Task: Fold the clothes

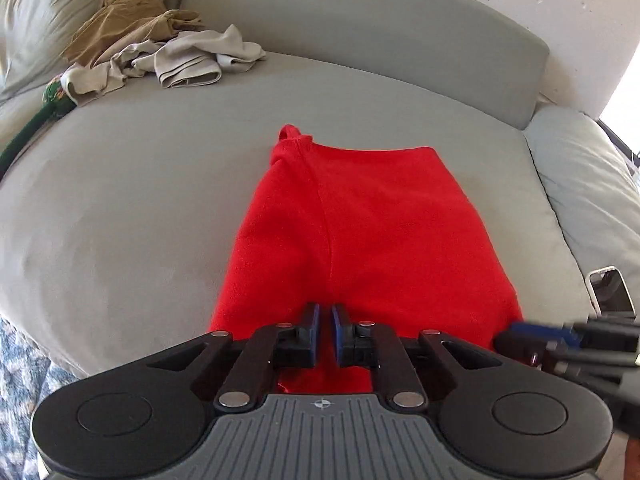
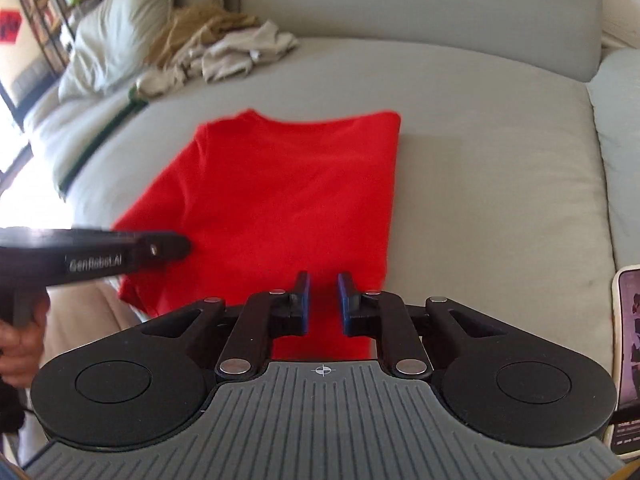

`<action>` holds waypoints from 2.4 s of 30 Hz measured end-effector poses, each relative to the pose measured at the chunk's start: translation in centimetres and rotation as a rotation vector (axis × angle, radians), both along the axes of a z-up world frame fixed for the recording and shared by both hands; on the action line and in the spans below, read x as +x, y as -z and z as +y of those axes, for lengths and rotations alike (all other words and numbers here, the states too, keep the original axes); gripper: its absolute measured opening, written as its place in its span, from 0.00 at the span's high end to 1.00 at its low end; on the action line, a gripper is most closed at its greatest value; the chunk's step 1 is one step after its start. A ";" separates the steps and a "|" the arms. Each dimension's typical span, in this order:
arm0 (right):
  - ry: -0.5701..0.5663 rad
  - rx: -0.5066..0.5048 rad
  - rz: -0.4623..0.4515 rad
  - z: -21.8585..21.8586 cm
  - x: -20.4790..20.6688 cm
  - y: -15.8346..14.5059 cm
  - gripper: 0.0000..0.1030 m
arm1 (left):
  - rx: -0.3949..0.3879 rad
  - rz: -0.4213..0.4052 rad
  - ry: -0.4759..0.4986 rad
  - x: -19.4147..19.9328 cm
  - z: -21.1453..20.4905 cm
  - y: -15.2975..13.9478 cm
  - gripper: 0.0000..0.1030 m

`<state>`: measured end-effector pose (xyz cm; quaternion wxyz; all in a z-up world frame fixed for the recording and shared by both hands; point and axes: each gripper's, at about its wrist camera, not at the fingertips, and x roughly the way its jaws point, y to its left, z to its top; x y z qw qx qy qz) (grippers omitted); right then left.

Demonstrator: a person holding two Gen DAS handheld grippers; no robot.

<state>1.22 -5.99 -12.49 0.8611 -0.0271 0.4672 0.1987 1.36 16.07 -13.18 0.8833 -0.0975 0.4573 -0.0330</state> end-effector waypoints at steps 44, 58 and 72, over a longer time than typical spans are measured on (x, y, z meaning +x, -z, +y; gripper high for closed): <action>0.336 0.802 0.205 -7.8 19.7 6.8 0.88 | -0.470 -0.012 0.002 14.7 4.8 -0.7 0.96; 0.566 0.803 0.211 -9.8 23.0 8.5 0.88 | -0.408 -0.131 -0.175 15.8 4.8 -0.5 0.96; -0.037 0.212 0.047 0.5 6.6 -1.4 0.73 | -0.180 -0.010 0.101 0.6 -3.6 -3.0 0.77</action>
